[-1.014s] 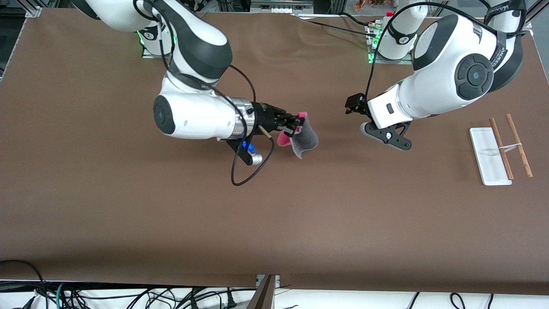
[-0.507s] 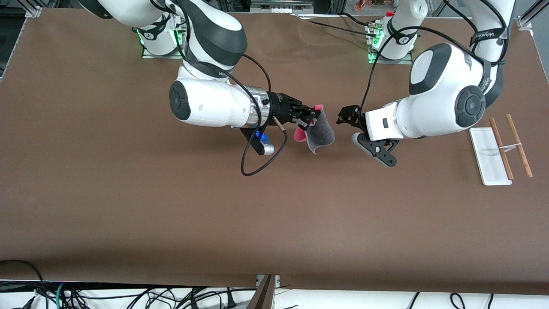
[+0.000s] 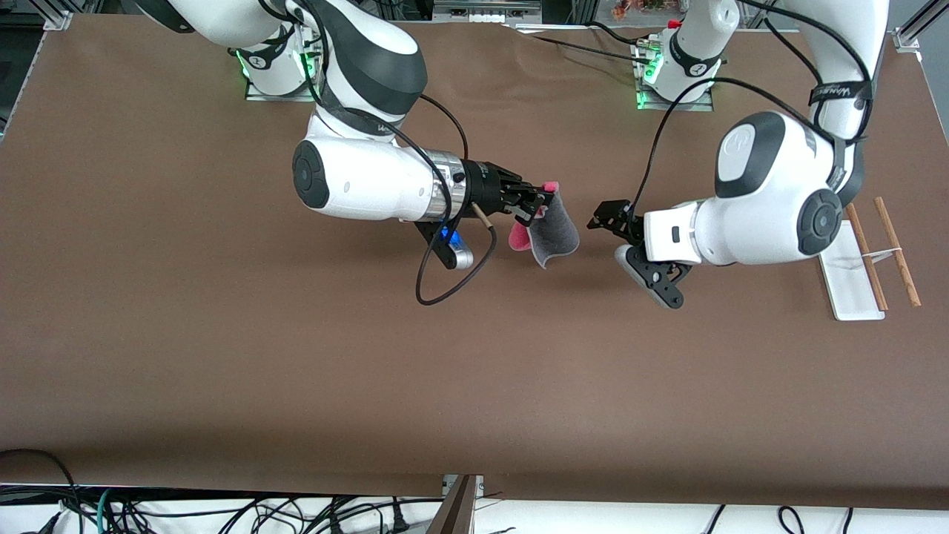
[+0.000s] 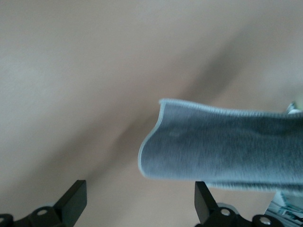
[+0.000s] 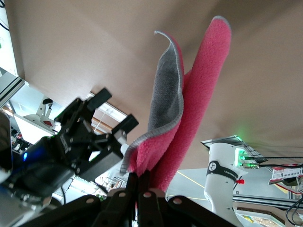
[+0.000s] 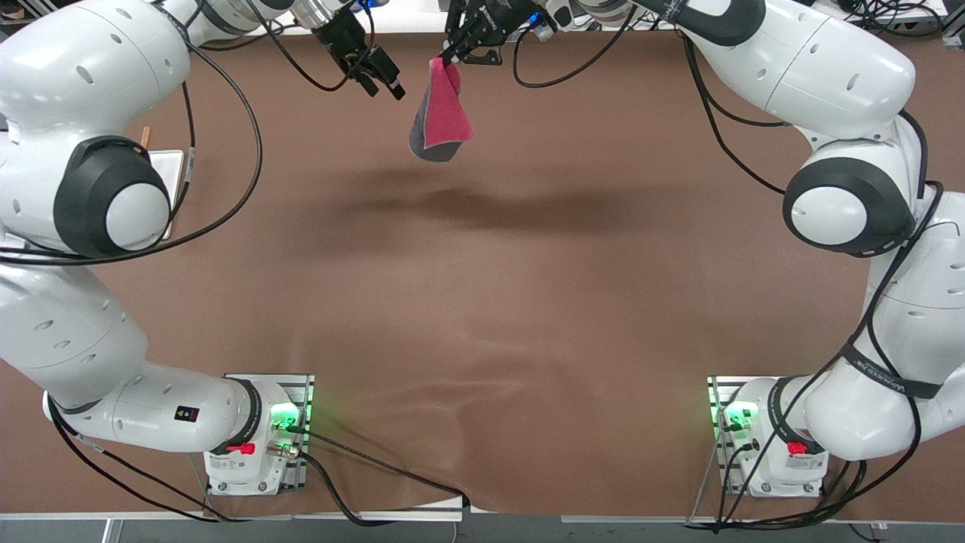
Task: Pass towel and hang on rack
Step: 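Move the left gripper to the hanging towel beside the right gripper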
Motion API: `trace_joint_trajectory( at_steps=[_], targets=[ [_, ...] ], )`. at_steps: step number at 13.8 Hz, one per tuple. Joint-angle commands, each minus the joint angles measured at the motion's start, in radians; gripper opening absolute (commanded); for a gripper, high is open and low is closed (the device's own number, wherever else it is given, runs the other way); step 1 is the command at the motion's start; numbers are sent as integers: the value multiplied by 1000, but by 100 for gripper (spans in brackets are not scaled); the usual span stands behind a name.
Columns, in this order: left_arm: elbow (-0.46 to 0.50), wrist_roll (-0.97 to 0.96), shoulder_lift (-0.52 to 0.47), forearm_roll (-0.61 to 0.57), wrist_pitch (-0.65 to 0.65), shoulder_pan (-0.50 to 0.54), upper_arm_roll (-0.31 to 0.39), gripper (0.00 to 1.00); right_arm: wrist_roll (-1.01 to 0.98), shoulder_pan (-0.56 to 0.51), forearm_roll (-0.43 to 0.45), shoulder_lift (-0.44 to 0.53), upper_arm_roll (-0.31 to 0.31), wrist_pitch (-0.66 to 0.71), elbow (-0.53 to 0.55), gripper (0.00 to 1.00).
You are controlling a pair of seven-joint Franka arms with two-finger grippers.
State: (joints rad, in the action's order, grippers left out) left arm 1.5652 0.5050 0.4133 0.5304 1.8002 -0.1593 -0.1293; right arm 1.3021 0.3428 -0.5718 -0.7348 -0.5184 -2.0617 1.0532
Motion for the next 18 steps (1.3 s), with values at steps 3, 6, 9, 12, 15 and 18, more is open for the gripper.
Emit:
trace_joint_trajectory(
  at_steps=[3,6,9,12,15,18],
  targets=[
    [-42,222,73,158,21,36,-4,100,20,4,-7,-3,-6,-14,-15,0],
    [-28,304,71,174,-28,67,-4,100,25,7,-5,-3,-6,-17,-15,0],
    [-1,534,74,195,-28,67,-4,100,25,7,-5,-3,-6,-17,-15,0],
    [74,728,76,312,-22,67,-4,100,25,8,-2,-3,-5,-17,-15,0],
    [110,848,78,319,-21,61,-4,100,25,8,-2,-3,-5,-17,-15,0],
    [111,879,88,353,-22,52,-13,62,25,7,-2,-3,-5,-18,-15,0]
  ],
)
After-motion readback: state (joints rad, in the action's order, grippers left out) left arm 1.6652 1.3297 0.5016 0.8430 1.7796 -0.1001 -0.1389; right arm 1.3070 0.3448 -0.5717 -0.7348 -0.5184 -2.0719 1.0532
